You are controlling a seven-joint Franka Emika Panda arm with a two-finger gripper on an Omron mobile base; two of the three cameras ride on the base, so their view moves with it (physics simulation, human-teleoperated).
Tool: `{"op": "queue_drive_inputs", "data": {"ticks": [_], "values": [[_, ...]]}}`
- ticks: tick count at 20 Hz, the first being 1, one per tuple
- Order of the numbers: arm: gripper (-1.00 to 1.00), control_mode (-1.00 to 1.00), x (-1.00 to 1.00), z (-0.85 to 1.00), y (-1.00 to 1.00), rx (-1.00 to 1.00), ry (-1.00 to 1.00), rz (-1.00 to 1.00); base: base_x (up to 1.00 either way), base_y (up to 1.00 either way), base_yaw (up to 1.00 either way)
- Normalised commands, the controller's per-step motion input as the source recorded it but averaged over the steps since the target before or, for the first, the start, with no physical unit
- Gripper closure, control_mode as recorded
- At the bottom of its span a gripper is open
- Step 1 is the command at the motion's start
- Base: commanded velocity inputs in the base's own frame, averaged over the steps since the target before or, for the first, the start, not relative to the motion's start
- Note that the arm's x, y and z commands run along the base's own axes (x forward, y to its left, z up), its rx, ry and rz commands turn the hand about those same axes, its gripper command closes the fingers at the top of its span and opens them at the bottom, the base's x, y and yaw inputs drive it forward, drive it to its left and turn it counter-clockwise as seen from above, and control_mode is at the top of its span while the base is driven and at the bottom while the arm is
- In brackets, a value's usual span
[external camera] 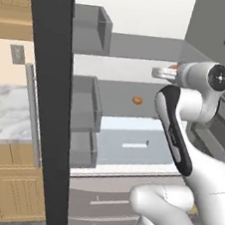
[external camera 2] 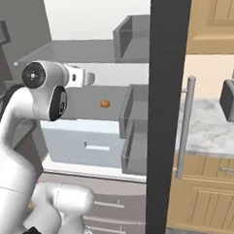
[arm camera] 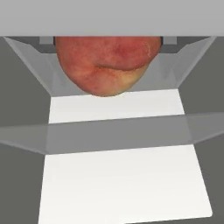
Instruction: Retrieve the peach and tangerine from the fridge and place them into the bowl on the dining table.
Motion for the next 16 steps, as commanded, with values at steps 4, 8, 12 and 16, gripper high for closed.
{"op": "queue_drive_inputs", "data": {"ticks": [4,8,12,16], "values": [[1.00,1.00,0.00,0.00,0.00,0.00,0.00,0.00,-1.00,0.00,0.00],[1.00,1.00,0.00,0.00,0.00,0.00,0.00,0.00,-0.96,-0.02,0.07],[1.00,1.00,0.00,0.00,0.00,0.00,0.00,0.00,-0.46,-0.37,0.38],[1.00,1.00,0.00,0.00,0.00,0.00,0.00,0.00,-0.19,-0.55,0.56]]}}
